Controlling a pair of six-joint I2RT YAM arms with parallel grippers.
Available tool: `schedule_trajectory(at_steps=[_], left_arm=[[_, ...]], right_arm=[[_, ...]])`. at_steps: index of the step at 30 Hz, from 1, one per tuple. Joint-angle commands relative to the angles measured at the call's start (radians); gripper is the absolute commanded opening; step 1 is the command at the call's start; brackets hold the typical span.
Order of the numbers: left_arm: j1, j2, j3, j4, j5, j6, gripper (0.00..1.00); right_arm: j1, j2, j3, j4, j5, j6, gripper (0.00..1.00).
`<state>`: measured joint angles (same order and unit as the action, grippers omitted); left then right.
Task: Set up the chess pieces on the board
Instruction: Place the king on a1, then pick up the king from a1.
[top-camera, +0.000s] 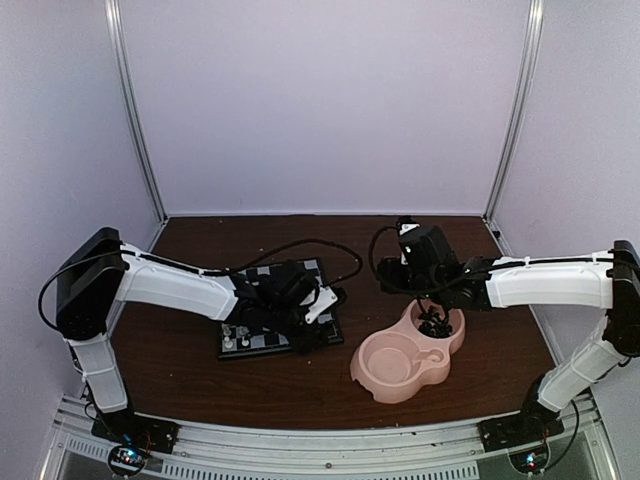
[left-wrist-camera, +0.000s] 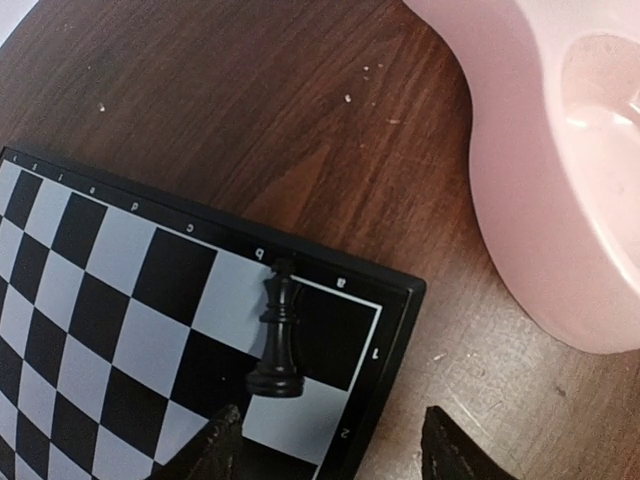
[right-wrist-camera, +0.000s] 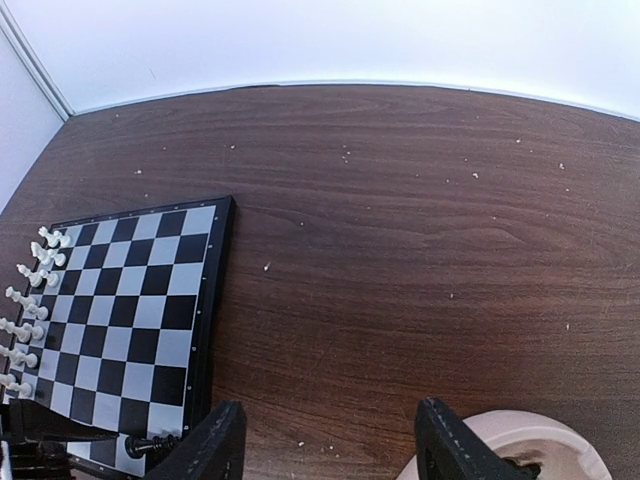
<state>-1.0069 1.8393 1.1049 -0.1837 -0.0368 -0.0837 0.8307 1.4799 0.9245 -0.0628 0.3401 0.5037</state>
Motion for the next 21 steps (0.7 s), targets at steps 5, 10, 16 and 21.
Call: schedule_trajectory(at_steps=[5,10,16,21], left_arm=[[0.052,0.062,0.061,0.007,0.028,-0.055,0.55],[0.065,0.07,0.066,0.0,0.027,-0.049,0.51],[0.065,0.11,0.105,-0.033,0.079,-0.012,0.46],[0.065,0.118,0.118,-0.042,0.096,0.009,0.4]], right_arm=[[-0.005,0.009,0.002,0.016,-0.004,0.01,0.6],[-0.005,0.008,-0.002,0.029,-0.019,0.008,0.59],[-0.005,0.018,0.007,0.023,-0.029,0.005,0.59],[-0.005,0.013,0.006,0.026,-0.032,0.004,0.58]])
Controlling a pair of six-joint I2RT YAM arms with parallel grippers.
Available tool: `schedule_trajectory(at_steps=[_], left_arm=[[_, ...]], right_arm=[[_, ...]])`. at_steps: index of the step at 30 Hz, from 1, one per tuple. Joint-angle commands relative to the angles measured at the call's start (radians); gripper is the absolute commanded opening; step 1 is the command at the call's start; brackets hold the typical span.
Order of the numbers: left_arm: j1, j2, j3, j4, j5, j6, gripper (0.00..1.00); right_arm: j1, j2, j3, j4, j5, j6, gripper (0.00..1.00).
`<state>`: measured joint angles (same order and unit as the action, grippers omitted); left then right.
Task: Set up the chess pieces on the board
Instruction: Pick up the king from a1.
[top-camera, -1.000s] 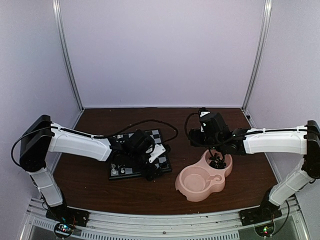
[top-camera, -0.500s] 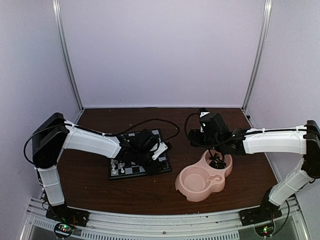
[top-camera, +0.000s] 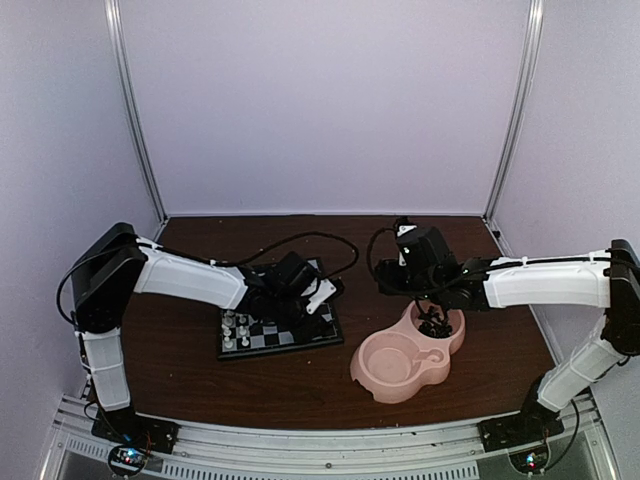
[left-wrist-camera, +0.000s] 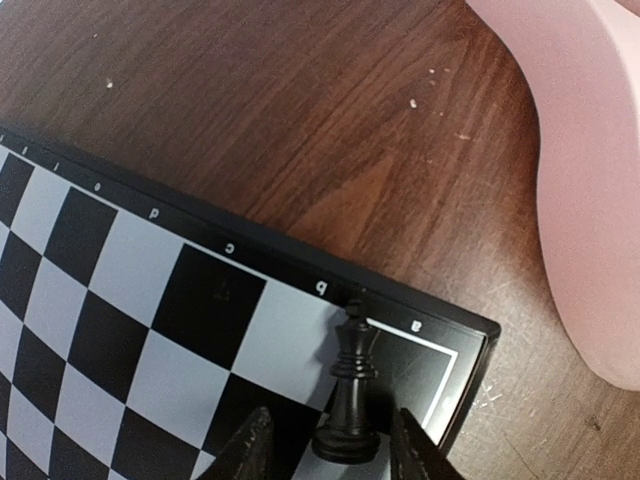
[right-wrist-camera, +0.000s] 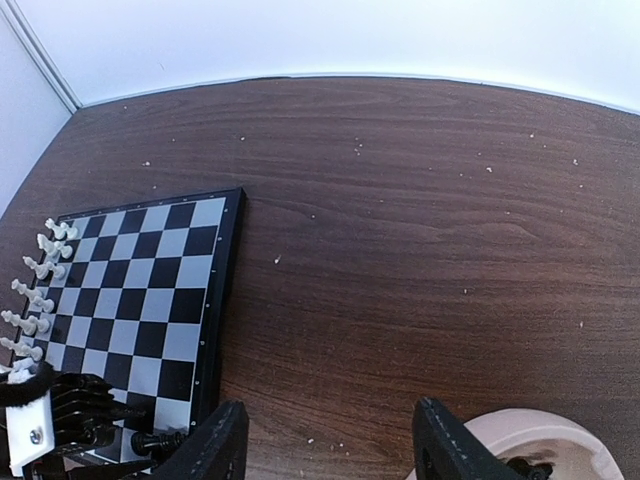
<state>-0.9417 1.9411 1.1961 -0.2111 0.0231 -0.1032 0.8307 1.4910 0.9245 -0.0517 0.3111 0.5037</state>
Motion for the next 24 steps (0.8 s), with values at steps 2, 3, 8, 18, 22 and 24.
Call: schedule_trajectory(at_steps=[2,3,8,18,22,24], left_arm=[[0.0,0.023,0.037,-0.023,0.038,0.031,0.35],[0.001,0.026,0.042,-0.028,0.038,0.031,0.33],[0.001,0.025,0.046,-0.04,0.045,0.033,0.22],[0.0,-0.009,0.02,-0.026,0.013,0.017,0.1],[0.0,-0.042,-0.019,0.015,-0.008,0.006,0.09],[0.001,-0.061,-0.039,0.033,-0.047,0.001,0.09]], right_arm=[[-0.005,-0.006,-0.001,0.025,-0.004,0.001,0.58],[-0.005,-0.009,-0.006,0.033,-0.008,-0.003,0.58],[-0.005,-0.014,-0.004,0.045,-0.025,-0.014,0.59],[-0.009,-0.04,-0.047,0.138,-0.057,-0.057,0.6],[-0.056,-0.033,-0.088,0.212,-0.309,-0.066,0.61],[-0.088,-0.015,-0.122,0.31,-0.455,-0.024,0.64]])
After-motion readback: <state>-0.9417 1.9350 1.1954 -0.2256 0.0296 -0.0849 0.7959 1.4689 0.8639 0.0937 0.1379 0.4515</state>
